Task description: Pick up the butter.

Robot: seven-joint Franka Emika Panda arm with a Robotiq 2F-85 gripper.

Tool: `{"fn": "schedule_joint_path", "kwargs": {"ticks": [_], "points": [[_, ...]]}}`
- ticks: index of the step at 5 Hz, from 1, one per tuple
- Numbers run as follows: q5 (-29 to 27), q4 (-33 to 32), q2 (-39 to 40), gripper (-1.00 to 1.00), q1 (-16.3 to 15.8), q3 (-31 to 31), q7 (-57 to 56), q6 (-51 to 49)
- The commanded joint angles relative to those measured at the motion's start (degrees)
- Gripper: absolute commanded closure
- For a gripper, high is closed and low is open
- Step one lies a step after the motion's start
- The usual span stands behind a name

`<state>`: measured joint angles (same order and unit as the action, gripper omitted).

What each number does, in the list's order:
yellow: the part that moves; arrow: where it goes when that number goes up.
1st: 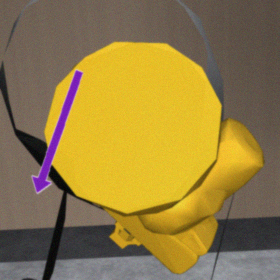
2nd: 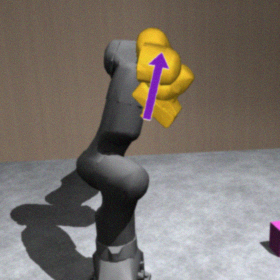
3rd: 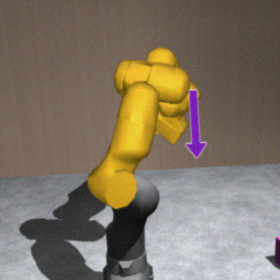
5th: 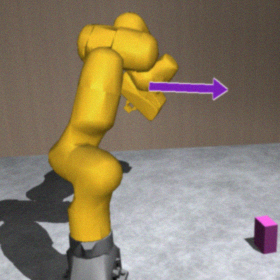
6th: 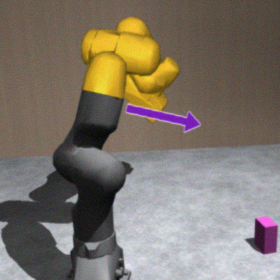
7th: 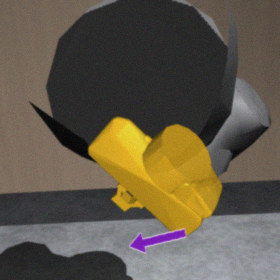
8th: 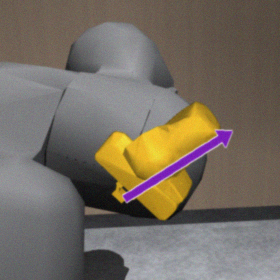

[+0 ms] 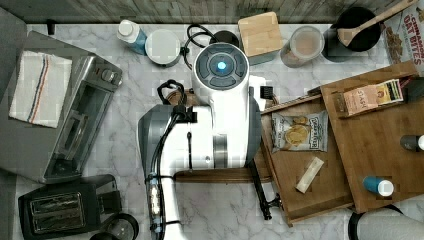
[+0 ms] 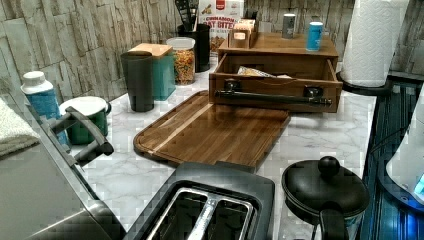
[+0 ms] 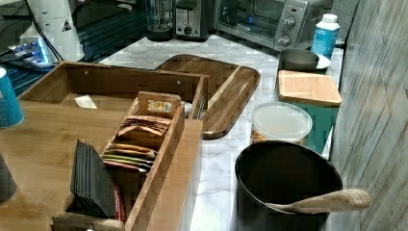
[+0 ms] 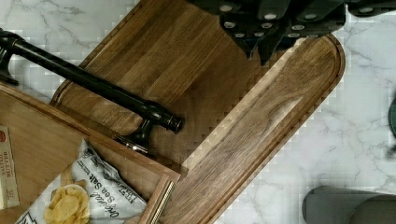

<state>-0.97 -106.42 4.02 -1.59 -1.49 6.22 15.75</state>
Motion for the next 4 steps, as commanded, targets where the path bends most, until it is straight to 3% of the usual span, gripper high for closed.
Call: {"fn": "schedule_joint_path", "kwargs": {"ticks": [1, 2, 4], "points": [[0.0, -0.1, 0.0, 1.0, 0.0, -0.1, 0.0, 0.0], [-0.5, -6.1, -3.4, 1.0, 1.5, 0.9, -6.0, 4.0], [5.5, -12.8, -8.9, 1.0, 4.9, 5.5, -16.0, 5.2]]}}
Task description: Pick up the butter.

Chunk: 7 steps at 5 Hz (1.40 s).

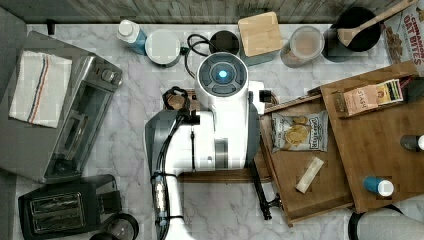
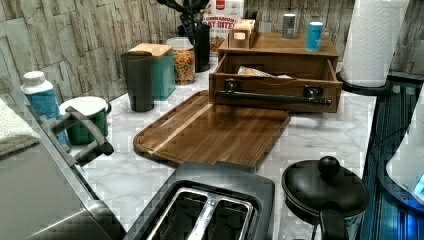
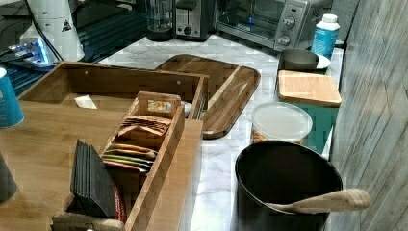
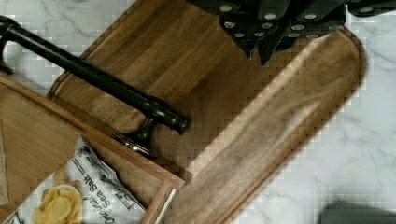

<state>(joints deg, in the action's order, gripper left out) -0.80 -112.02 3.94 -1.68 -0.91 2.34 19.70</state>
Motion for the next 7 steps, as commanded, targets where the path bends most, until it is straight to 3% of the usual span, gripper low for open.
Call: {"fn": "schedule_joint_path", "kwargs": {"ticks": [1, 2, 3, 6, 7], "points": [[8.5, -12.1, -12.8, 1.0, 7.2, 6.6, -17.2, 5.5], [7.5, -14.7, -15.2, 1.0, 8.2, 10.1, -24.0, 7.6], [6.2, -15.5, -16.1, -1.0, 8.9, 13.1, -29.7, 8.9], [5.9, -16.4, -12.9, -1.0, 13.4, 17.0, -39.4, 11.9], [8.7, -21.5, -14.2, -1.0, 14.7, 19.6, -45.1, 18.3]]}}
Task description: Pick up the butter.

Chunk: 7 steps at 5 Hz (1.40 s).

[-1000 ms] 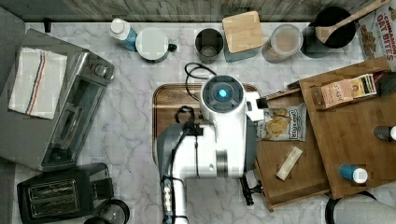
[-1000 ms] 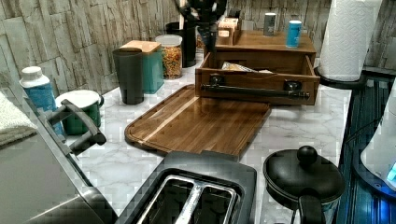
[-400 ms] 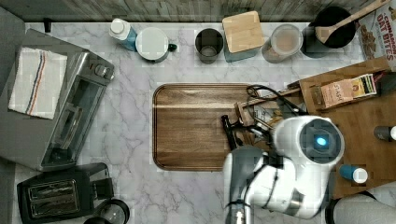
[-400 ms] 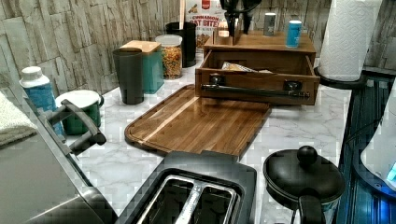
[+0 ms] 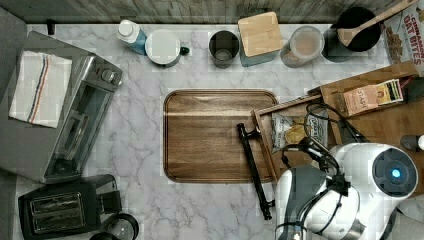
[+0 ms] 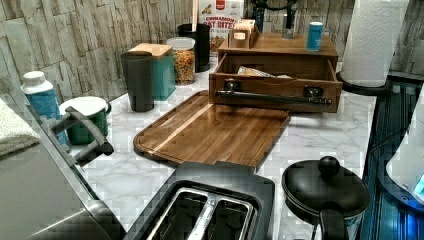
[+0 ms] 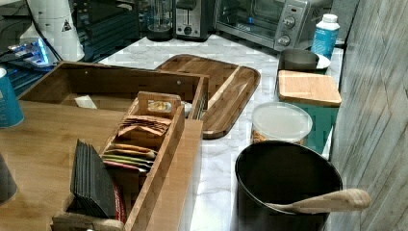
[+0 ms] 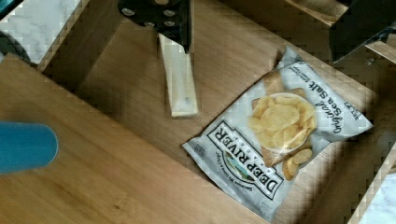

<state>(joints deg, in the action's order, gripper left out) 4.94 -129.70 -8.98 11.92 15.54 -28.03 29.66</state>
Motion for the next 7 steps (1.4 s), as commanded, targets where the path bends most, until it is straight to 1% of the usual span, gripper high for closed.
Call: {"fn": "schedule_joint_path", "kwargs": {"ticks": [1, 2, 3, 4, 5, 7], "points": [[2.7, -3.8, 1.0, -1.0, 2.9, 4.8, -18.9, 8.3], [3.2, -3.8, 3.9, -1.0, 4.6, 6.0, -19.7, 9.5], [2.5, -4.9, 5.5, -1.0, 4.8, 7.3, -19.7, 12.3], [1.1, -6.7, 6.0, -1.0, 4.7, 7.8, -19.9, 14.5], [0.0, -9.3, 6.1, -1.0, 4.4, 6.0, -15.9, 17.7], [-2.9, -12.1, 6.7, -1.0, 2.8, 4.7, -12.5, 21.1]]}}
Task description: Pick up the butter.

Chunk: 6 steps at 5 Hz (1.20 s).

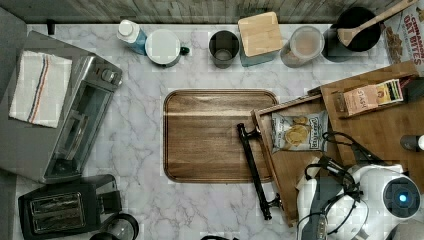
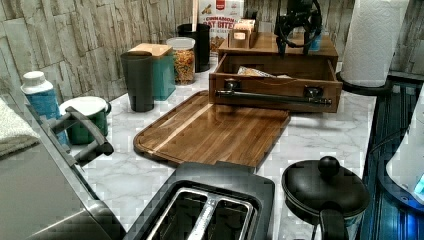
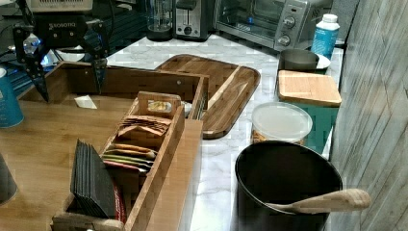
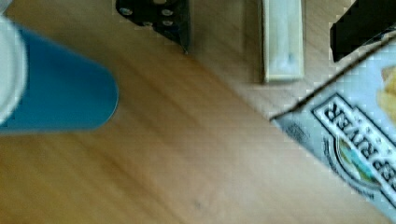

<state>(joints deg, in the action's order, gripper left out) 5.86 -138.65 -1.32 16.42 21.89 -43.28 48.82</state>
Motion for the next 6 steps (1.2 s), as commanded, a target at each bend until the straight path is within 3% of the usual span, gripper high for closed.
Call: {"fn": "schedule_joint_path", "kwargs": {"ticks": [1, 3, 5, 6], "points": [[-3.2, -2.9, 1.7, -1.0, -2.1, -1.2, 2.3, 4.9], [-4.6, -3.7, 6.0, -1.0, -1.5, -1.5, 1.0, 8.8], [-1.6, -7.5, 2.9, -1.0, -2.4, -0.5, 5.0, 8.0], [-3.1, -8.6, 2.3, 1.0, -2.1, -1.0, 3.9, 9.6]]}}
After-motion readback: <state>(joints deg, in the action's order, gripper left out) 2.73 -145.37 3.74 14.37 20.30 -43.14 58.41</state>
